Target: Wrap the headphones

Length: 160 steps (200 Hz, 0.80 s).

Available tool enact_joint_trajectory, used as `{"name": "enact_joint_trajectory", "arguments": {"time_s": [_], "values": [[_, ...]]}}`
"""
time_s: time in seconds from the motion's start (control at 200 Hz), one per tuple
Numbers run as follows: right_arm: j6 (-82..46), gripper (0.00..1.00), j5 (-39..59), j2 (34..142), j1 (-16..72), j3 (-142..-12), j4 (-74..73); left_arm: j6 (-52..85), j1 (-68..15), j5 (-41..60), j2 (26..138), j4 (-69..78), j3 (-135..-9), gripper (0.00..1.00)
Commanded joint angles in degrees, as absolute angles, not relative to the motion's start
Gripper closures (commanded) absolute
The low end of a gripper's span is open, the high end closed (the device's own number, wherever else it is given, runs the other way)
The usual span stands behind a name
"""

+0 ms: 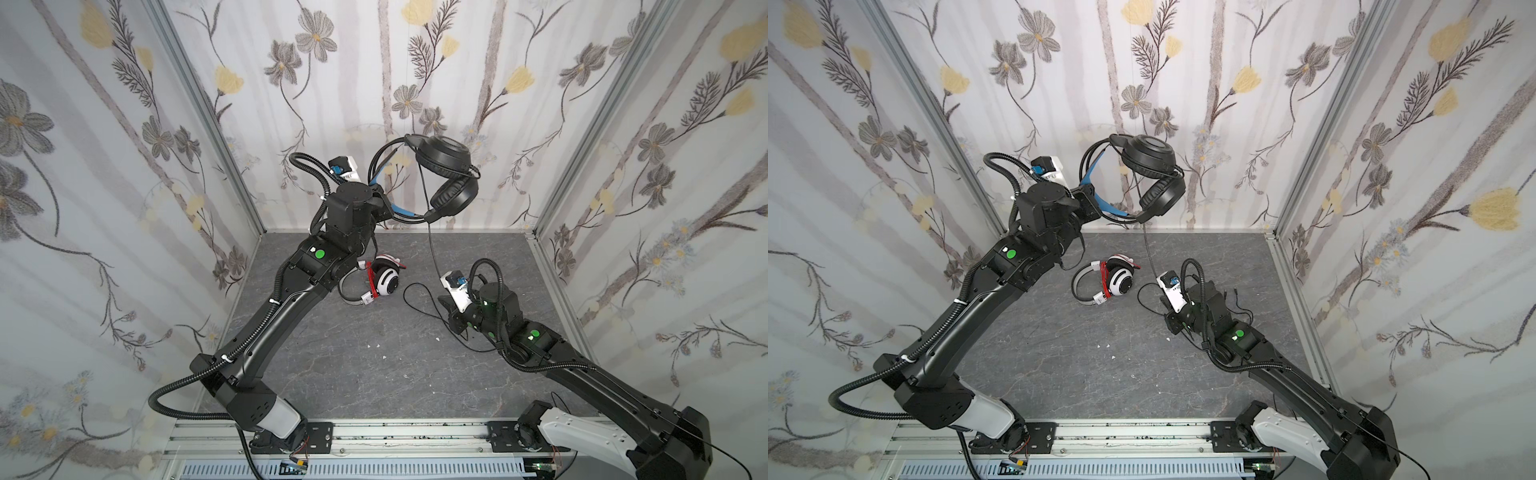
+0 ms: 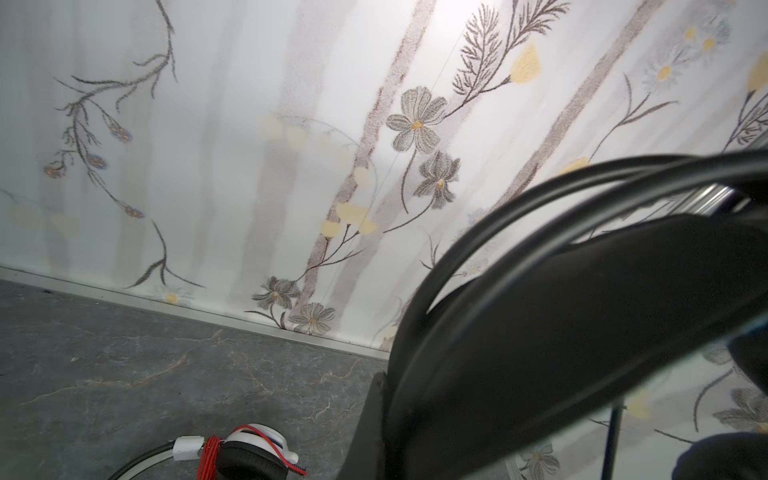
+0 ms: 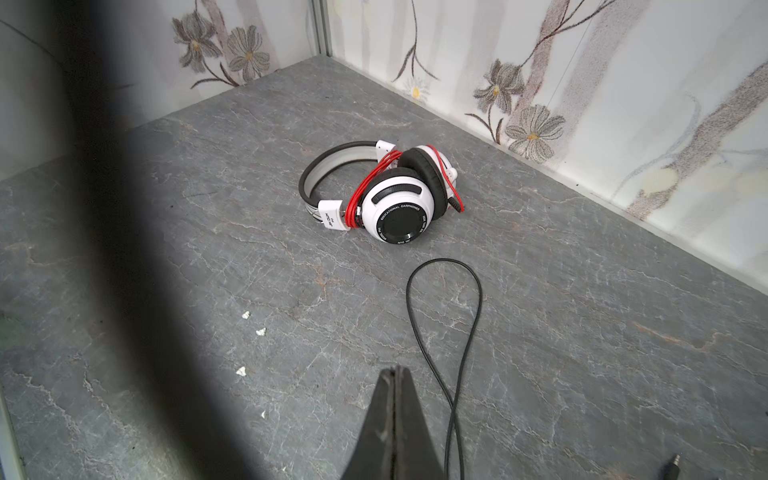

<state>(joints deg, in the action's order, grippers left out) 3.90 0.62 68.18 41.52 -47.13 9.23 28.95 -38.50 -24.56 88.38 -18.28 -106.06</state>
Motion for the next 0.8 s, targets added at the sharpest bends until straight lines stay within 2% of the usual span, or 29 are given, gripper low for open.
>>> {"name": "enact_joint_trajectory", "arguments": {"time_s": [0.0,0.34,0.485,0.66,0.794], "values": [[5.6,1.00,-2.5,69.0,43.5,-49.1,12.3,30.3,-38.3,-28.5,89.0,-15.4,-106.8,1.00],[9.3,1.00,-5.2,73.1,51.2,-55.8,15.6,30.4,-37.9,-33.2,89.6,-17.9,-101.8,1.00],[8.5,1.00,-3.3,74.3,52.8,-55.4,15.2,33.3,-36.8,-29.3,89.5,-17.2,-101.4,1.00],[7.8,1.00,-0.9,75.5,53.7,-52.5,14.3,44.6,-33.1,-23.8,88.2,-18.1,-101.0,1.00],[7.5,1.00,-0.3,76.1,54.6,-51.8,14.1,44.3,-32.6,-23.5,89.1,-19.6,-103.7,1.00]]}}
